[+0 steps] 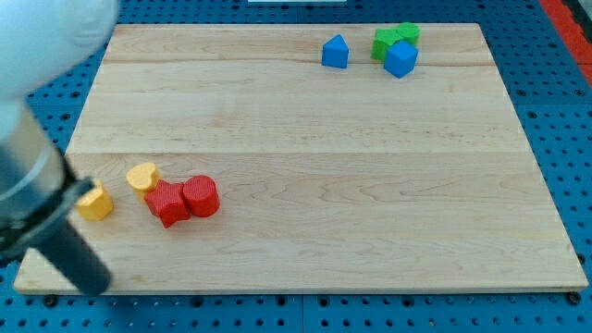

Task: Move yellow hexagon into the red star

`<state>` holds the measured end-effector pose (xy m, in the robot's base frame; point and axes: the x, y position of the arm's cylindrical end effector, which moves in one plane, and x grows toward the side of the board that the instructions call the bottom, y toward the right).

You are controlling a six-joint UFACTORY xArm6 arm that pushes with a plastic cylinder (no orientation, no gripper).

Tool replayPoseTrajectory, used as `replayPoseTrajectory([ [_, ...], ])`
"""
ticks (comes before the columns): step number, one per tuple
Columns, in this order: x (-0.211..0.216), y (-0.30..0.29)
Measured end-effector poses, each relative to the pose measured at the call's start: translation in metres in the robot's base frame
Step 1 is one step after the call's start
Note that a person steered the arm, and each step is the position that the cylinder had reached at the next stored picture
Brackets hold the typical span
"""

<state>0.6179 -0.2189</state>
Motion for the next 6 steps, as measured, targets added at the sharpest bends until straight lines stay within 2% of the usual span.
replayPoseTrajectory([
  [1, -0.004, -0.076],
  [2, -0.016, -0.086],
  [4, -0.076, -0.083],
  [6, -0.114, -0.025],
])
